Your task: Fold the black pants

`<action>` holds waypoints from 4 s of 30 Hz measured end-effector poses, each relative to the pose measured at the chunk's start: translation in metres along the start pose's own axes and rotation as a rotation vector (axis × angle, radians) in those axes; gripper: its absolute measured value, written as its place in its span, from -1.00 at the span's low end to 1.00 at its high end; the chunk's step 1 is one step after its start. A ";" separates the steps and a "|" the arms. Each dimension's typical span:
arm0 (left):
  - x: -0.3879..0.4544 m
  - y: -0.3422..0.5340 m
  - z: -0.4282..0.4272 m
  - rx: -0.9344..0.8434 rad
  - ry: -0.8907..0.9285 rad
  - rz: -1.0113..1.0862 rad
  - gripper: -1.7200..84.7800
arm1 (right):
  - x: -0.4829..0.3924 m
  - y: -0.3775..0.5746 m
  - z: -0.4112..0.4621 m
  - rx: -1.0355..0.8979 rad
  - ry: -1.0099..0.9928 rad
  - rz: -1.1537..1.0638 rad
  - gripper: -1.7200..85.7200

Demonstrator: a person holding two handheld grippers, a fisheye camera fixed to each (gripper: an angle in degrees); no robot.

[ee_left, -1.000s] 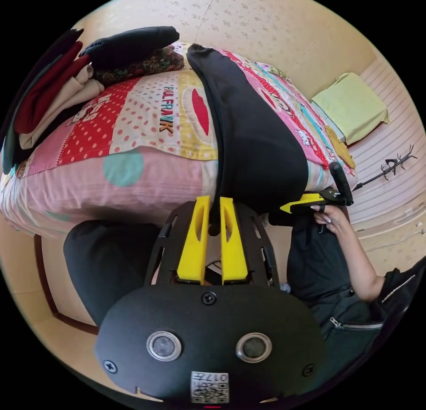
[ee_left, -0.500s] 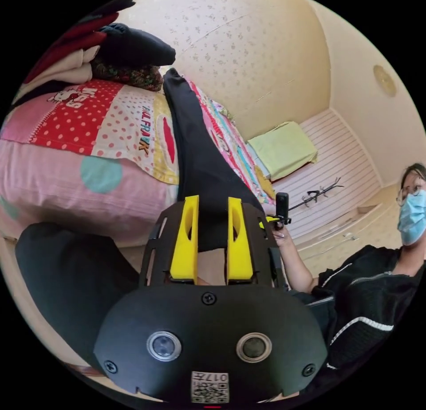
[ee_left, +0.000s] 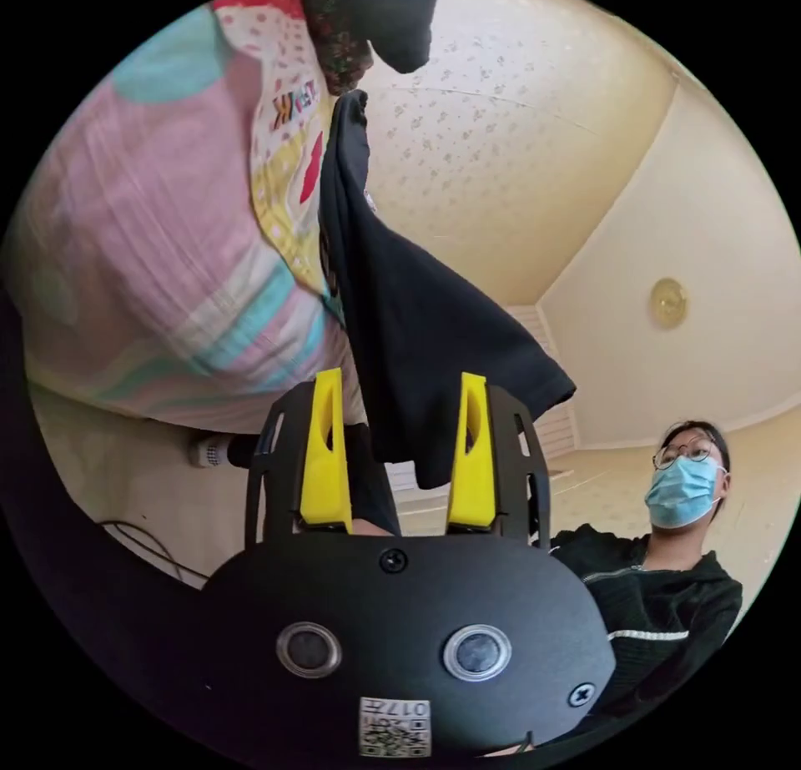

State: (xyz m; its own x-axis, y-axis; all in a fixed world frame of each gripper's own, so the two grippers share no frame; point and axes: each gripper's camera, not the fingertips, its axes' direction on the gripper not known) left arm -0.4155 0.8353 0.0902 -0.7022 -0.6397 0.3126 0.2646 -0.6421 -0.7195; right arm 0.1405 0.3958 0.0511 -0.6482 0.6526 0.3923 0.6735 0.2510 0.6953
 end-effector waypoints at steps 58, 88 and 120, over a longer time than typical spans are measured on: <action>0.162 -0.197 0.293 -0.173 -0.591 0.678 -0.47 | 0.129 -0.147 -0.173 0.284 0.167 0.129 -0.67; -0.021 0.012 0.300 -0.164 -0.749 0.419 -0.76 | 0.022 0.150 0.040 0.361 0.824 0.133 -0.84; 0.054 -0.033 0.349 -0.043 -0.948 0.987 -0.80 | 0.018 0.195 0.071 0.318 0.824 0.075 -0.76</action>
State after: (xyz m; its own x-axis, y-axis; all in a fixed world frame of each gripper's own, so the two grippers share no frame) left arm -0.2316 0.6741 0.3470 0.4870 -0.8720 -0.0483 0.3542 0.2478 -0.9017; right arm 0.2857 0.5071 0.1512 -0.5652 -0.0163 0.8248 0.7121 0.4952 0.4977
